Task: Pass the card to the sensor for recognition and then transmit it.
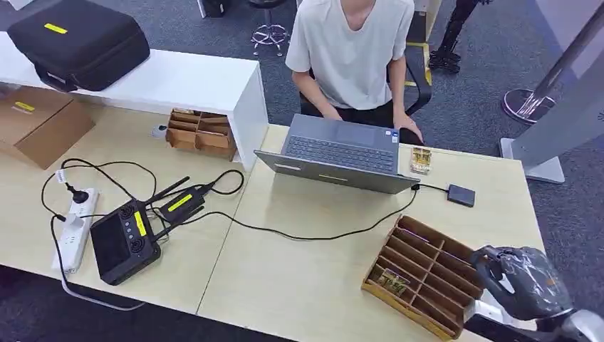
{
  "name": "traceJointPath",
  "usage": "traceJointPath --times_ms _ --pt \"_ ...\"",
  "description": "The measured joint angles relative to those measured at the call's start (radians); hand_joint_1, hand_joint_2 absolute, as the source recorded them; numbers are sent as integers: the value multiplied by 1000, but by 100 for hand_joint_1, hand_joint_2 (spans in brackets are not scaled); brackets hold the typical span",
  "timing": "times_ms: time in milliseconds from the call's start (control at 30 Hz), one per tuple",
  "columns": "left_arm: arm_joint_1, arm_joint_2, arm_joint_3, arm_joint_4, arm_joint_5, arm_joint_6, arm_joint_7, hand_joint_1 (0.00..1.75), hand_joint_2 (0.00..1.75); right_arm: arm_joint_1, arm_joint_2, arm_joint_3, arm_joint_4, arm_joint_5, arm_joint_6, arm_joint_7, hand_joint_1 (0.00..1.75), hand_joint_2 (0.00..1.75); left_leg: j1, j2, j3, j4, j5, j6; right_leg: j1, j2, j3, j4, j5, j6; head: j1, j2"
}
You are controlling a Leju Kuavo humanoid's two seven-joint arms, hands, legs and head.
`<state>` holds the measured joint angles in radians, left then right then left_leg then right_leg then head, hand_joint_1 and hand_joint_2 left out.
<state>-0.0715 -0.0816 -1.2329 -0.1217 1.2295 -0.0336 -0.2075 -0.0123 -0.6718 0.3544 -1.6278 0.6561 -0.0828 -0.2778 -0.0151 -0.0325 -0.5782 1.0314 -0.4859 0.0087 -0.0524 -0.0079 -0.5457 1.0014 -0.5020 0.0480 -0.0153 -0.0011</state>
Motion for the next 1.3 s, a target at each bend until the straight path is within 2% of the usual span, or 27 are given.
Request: traceJointPath --times_ms 133,367,400,433,1300 --pt "1 0 0 0 0 0 -3 0 175 22 12 -6 -31 1 -66 -71 175 175 0 0 0 0 0 0 0 0 0 0 0 0 0 0" --pt "1 0 0 0 0 0 -4 0 175 48 43 -7 -84 5 -95 -93 175 175 0 0 0 0 0 0 0 0 0 0 0 0 0 0" --pt "1 0 0 0 0 0 -4 0 175 50 46 -7 -87 6 -96 -95 10 175 0 0 0 0 0 0 0 0 0 0 0 0 0 0" --pt "1 0 0 0 0 0 -4 0 175 50 48 -7 -89 7 -96 -97 0 175 0 0 0 0 0 0 0 0 0 0 0 0 0 0" --pt "0 0 0 0 -6 0 -1 0 175 22 63 48 -63 44 -62 -67 0 175 0 0 0 0 0 0 0 0 0 0 0 0 0 0"
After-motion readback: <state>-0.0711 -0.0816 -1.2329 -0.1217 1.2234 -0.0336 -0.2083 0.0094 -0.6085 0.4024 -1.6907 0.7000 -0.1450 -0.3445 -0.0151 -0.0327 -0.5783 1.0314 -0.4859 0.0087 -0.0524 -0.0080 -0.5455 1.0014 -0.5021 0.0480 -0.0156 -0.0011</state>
